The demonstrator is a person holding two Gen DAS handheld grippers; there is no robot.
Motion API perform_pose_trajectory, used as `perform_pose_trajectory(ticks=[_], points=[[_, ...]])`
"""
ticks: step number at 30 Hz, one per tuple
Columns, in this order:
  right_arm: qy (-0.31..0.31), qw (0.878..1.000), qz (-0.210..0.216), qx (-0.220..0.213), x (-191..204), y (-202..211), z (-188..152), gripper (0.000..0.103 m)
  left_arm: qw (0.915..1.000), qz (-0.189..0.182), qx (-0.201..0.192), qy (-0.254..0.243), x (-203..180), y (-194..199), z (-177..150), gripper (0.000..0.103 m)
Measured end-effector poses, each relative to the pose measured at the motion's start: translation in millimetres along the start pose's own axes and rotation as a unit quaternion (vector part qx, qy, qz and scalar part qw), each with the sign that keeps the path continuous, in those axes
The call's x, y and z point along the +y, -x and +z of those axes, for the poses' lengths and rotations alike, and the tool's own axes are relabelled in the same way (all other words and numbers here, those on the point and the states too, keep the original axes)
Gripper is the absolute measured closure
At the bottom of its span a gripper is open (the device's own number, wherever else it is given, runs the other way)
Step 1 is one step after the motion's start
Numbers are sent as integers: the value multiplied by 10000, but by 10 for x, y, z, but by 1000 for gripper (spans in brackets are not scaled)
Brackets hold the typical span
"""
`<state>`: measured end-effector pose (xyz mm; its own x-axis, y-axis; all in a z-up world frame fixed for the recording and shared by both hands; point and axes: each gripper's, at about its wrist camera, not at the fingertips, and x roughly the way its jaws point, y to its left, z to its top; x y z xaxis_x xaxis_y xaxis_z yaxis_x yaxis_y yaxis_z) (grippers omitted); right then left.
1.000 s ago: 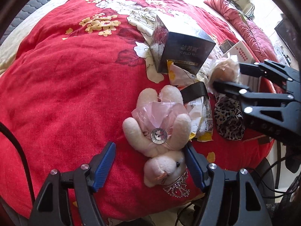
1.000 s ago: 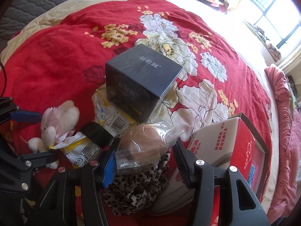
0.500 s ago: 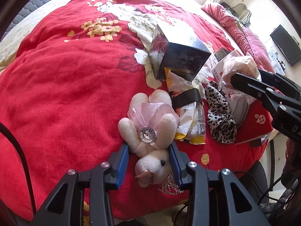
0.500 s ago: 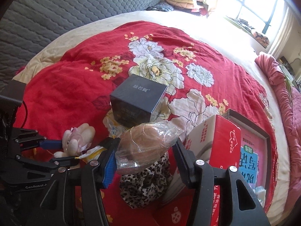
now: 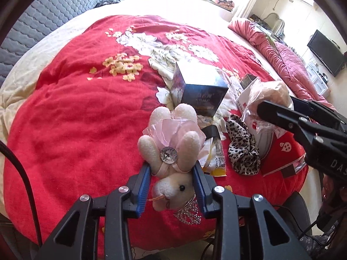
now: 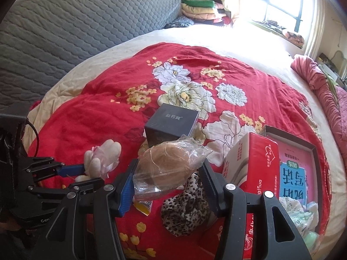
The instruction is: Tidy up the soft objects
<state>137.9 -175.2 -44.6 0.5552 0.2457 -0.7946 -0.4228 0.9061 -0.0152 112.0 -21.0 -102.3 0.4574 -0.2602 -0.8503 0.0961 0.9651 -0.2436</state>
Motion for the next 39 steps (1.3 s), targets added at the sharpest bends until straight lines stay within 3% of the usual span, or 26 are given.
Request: perform_pose_trajectory(ticks=[20,39], points=[[-230,9971,100,-713,-60,595,111,46,9970,282,-721,-64,-185,659,205,66],[-516,9897,-63,-1332,-304,1255,51,46,9930,359,-1074,-342,-560,1077,346,66]])
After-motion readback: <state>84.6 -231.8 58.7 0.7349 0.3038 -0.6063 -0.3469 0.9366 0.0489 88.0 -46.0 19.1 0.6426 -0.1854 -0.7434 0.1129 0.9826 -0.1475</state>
